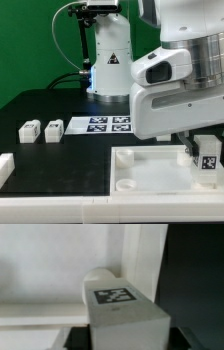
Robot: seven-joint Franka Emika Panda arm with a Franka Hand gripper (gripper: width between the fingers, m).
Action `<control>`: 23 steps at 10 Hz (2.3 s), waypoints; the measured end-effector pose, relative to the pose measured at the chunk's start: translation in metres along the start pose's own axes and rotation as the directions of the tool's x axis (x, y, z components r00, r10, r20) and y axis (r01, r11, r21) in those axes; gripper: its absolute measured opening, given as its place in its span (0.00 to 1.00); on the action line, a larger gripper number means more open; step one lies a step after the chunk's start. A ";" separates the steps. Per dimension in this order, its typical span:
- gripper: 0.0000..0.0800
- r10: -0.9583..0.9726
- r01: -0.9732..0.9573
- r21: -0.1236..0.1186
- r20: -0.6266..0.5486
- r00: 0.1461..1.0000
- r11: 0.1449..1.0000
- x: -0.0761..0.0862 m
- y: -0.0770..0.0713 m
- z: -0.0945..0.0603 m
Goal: Assemble one leg
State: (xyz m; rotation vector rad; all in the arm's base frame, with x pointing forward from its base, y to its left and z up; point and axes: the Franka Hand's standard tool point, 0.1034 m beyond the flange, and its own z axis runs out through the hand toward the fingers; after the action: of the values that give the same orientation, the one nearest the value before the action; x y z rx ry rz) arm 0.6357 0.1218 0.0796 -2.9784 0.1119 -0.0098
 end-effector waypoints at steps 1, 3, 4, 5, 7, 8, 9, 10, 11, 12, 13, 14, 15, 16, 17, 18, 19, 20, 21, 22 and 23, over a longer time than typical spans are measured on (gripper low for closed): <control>0.39 0.097 -0.097 -0.001 0.000 0.995 0.995 0.000 0.001 0.000; 0.39 0.312 -0.312 0.010 -0.022 0.950 0.950 0.002 0.006 0.001; 0.39 0.470 -0.469 0.021 -0.022 0.883 0.883 0.003 0.010 0.002; 0.38 0.623 -0.623 0.048 -0.003 0.782 0.781 0.004 0.012 0.002; 0.38 0.868 -0.869 0.081 0.056 0.493 0.488 0.004 0.013 0.003; 0.38 0.916 -0.919 0.074 0.081 0.392 0.387 0.002 0.011 0.004; 0.38 0.941 -0.945 0.073 0.097 0.325 0.319 0.002 0.010 0.004; 0.38 0.958 -0.963 0.074 0.104 0.266 0.259 0.002 0.009 0.005; 0.39 0.946 -0.950 0.077 0.101 0.308 0.301 0.002 0.009 0.005; 0.39 0.924 -0.928 0.083 0.095 0.371 0.364 0.002 0.009 0.005; 0.62 0.867 -0.869 0.090 0.079 0.493 0.486 0.001 0.009 0.005; 0.77 0.734 -0.734 0.079 0.036 0.678 0.674 0.001 0.007 0.005; 0.77 0.621 -0.620 0.064 0.013 0.784 0.782 -0.001 0.001 0.006; 0.80 0.543 -0.542 0.068 0.008 0.840 0.837 0.000 0.004 0.006; 0.81 0.435 -0.434 0.068 -0.001 0.901 0.898 0.000 0.006 0.006; 0.81 0.341 -0.339 0.063 -0.010 0.940 0.939 0.000 0.007 0.006; 0.81 0.021 -0.021 0.016 -0.042 0.999 1.000 0.002 0.013 0.008; 0.81 -0.180 0.179 -0.027 -0.047 0.982 0.983 0.005 0.013 0.006; 0.81 -0.189 0.188 -0.028 -0.051 0.981 0.982 0.005 0.009 0.006; 0.68 -0.187 0.186 -0.028 -0.050 0.981 0.982 0.005 0.011 0.006; 0.68 -0.186 0.185 -0.028 -0.050 0.981 0.982 0.005 0.011 0.006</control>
Offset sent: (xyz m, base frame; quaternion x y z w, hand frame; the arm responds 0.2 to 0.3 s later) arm -0.0013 -0.0182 -0.0088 0.0041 0.0144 0.4115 0.9113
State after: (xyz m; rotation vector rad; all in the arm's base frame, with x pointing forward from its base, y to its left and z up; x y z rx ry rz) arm 0.6400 0.1116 0.0720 -3.0011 -0.1609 -0.1105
